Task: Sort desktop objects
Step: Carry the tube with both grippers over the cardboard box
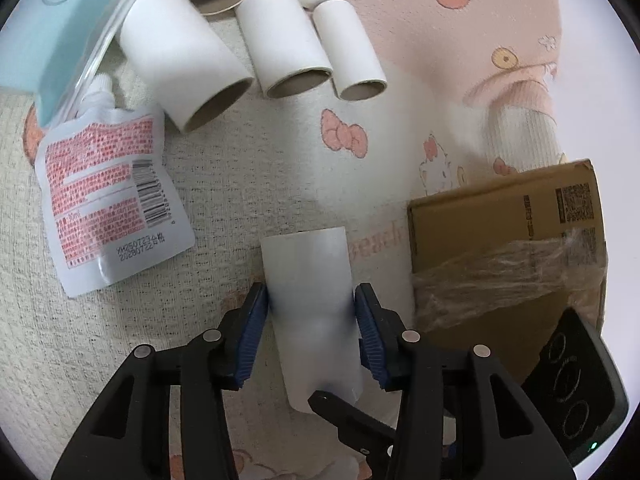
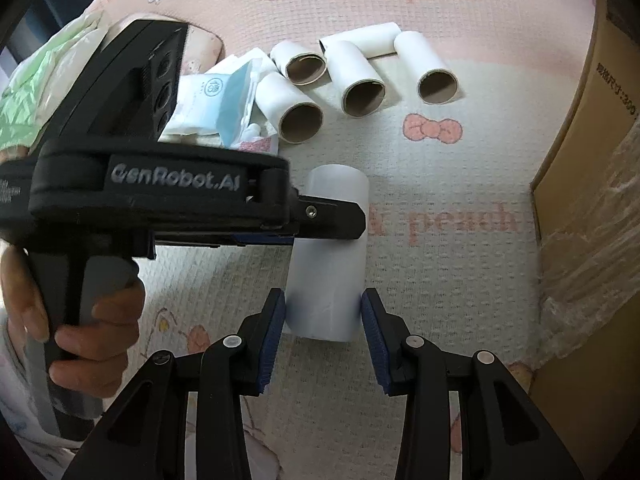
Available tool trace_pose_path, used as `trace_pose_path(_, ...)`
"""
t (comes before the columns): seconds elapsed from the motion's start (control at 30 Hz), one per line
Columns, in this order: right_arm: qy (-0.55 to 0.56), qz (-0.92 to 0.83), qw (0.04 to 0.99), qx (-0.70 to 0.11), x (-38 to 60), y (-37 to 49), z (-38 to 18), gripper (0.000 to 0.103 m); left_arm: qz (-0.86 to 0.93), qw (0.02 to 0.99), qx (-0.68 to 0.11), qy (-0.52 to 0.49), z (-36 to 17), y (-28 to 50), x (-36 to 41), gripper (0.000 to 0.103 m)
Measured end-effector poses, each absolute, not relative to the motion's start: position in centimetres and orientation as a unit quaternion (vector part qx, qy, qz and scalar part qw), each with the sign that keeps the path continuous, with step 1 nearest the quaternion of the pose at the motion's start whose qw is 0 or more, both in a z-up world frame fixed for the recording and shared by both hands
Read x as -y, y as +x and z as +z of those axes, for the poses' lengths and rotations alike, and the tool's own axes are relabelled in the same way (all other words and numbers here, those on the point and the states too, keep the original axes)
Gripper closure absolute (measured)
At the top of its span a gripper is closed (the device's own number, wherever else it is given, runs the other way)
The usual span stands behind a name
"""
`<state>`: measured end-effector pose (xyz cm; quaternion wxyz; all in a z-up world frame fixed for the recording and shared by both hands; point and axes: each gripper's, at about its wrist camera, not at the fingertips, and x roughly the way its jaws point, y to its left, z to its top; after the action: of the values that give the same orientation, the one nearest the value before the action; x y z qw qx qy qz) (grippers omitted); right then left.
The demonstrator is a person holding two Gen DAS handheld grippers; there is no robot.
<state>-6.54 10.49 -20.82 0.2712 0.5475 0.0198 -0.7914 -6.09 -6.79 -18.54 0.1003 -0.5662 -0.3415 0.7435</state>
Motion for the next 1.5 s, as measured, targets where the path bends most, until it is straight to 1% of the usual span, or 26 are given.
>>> trace_pose_path(0.1, 0.545, -0.791, 0.276, -0.032, -10.3, -6.8, -20.6, 0.065, 0.747, 0.099, 0.340, -0.562, -18.4, -6.0, 6.7, 0.054)
trace_pose_path(0.2, 0.542, -0.792, 0.278, -0.039, -10.1, -7.0, -20.4, 0.065, 0.765, 0.103, 0.316, -0.552, -17.5, -6.1, 6.2, 0.054)
trace_pose_path(0.3, 0.535, -0.795, 0.280, -0.053, -9.8, -7.3, -19.9, 0.065, 0.788, 0.106, 0.286, -0.535, -15.9, -5.8, 5.8, 0.055)
trace_pose_path(0.37, 0.525, -0.802, 0.275, -0.068, -9.6, -7.7, -19.3, 0.065, 0.796, 0.109, 0.277, -0.527, -14.7, -6.0, 5.7, 0.056)
trace_pose_path(0.43, 0.513, -0.810, 0.276, -0.065, -9.8, -7.9, -18.5, 0.064, 0.805, 0.107, 0.272, -0.517, -13.4, -6.2, 5.8, 0.056)
trace_pose_path(0.53, 0.487, -0.826, 0.283, -0.028, -10.5, -8.1, -16.0, 0.065, 0.819, 0.114, 0.265, -0.496, -10.8, -6.3, 5.9, 0.056)
trace_pose_path(0.6, 0.475, -0.833, 0.284, -0.017, -10.8, -8.1, -14.2, 0.065, 0.828, 0.118, 0.260, -0.482, -8.7, -6.3, 5.7, 0.056)
trace_pose_path(0.83, 0.397, -0.876, 0.272, -0.038, -10.5, -5.9, -7.7, 0.065, 0.868, 0.139, 0.205, -0.431, -0.9, -7.3, 4.1, 0.056)
trace_pose_path(0.97, 0.355, -0.897, 0.261, -0.036, -11.0, -6.8, -4.3, 0.065, 0.884, 0.159, 0.179, -0.401, 3.1, -7.9, 2.9, 0.056)
trace_pose_path(1.13, 0.325, -0.915, 0.237, -0.042, -12.8, -6.1, -1.3, 0.065, 0.890, 0.178, 0.159, -0.388, 6.1, -8.5, 0.7, 0.056)
trace_pose_path(1.3, 0.318, -0.923, 0.215, -0.021, -14.6, -7.1, -0.2, 0.064, 0.888, 0.208, 0.142, -0.385, 8.1, -9.5, -1.6, 0.056)
trace_pose_path(1.5, 0.292, -0.936, 0.195, -0.018, -17.1, -6.1, 1.9, 0.064, 0.887, 0.236, 0.123, -0.379, 10.1, -11.1, -4.5, 0.056)
